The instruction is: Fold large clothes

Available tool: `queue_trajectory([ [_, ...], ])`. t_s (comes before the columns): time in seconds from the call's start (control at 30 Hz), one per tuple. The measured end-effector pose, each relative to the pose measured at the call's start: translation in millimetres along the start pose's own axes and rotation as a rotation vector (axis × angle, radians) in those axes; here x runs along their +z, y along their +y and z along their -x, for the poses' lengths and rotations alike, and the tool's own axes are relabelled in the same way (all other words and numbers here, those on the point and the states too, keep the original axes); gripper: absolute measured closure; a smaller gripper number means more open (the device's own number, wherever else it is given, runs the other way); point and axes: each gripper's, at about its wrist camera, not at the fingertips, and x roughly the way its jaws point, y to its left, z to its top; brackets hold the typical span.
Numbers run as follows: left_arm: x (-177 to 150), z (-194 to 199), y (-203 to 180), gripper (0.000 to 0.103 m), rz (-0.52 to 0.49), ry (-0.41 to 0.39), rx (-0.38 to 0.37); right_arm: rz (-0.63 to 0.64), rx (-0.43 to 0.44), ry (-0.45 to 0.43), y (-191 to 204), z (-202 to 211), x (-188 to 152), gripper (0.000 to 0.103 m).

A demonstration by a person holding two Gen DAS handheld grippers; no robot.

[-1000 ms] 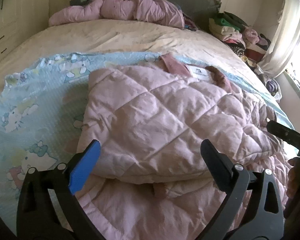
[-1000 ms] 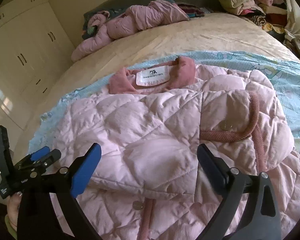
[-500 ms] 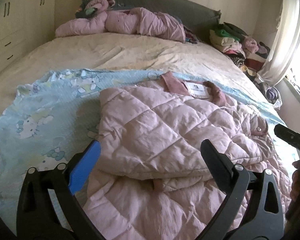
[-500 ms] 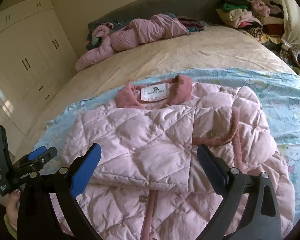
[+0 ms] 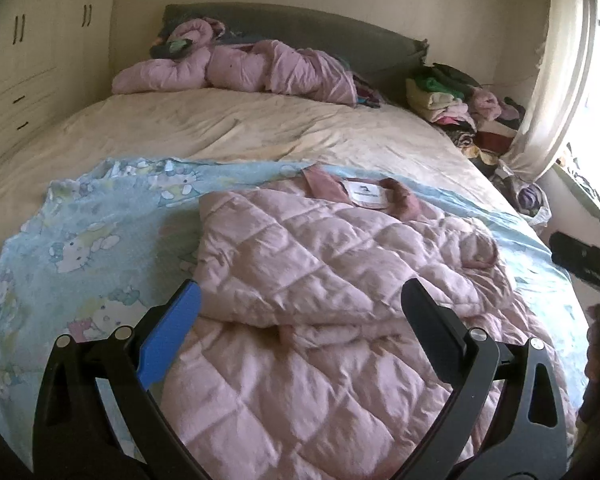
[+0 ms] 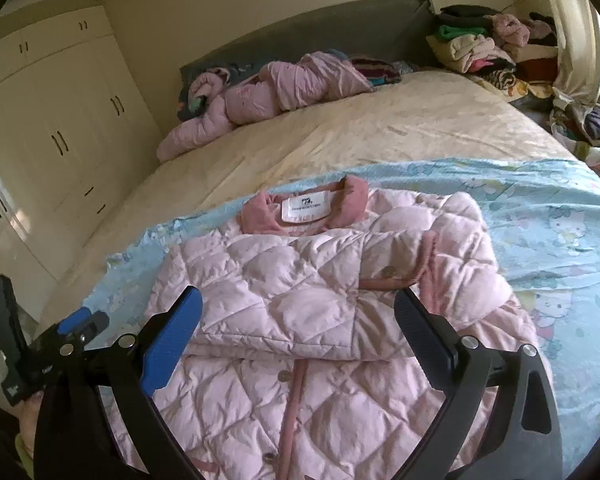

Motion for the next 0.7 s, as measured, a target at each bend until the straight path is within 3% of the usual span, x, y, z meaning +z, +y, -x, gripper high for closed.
queue_trajectory([
  [0.7,-18.1,70.9,-20.2,0.010,-0.020,-0.039,0.010,-0.004,0.048,-0.071,-4.2,85.4,-15.5,0.007],
])
